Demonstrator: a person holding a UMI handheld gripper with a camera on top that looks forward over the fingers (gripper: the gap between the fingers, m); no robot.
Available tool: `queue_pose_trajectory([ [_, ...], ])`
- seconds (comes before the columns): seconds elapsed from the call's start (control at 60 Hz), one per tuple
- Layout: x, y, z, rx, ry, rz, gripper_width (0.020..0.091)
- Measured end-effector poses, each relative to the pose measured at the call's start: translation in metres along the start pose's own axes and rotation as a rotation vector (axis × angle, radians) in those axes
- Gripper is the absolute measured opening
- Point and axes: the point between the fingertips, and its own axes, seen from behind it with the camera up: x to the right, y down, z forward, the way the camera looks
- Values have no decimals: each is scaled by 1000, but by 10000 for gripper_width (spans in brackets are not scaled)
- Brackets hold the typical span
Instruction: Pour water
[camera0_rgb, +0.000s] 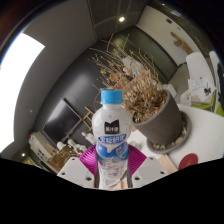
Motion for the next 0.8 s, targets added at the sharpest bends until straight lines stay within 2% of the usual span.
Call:
queue_pose_trajectory([
  [0.117, 60, -30, -10, 22, 133, -305, 365],
  [0.3, 159, -21, -20, -55, 308, -678, 365],
  [0.517, 217, 30, -14, -159, 338, -778, 369],
  [0.65, 239, 54, -17, -194, 350, -750, 377],
  [0.683, 238, 52, -16, -161, 340, -743, 381],
  [0.8, 240, 52, -22, -163, 344, -715, 484],
])
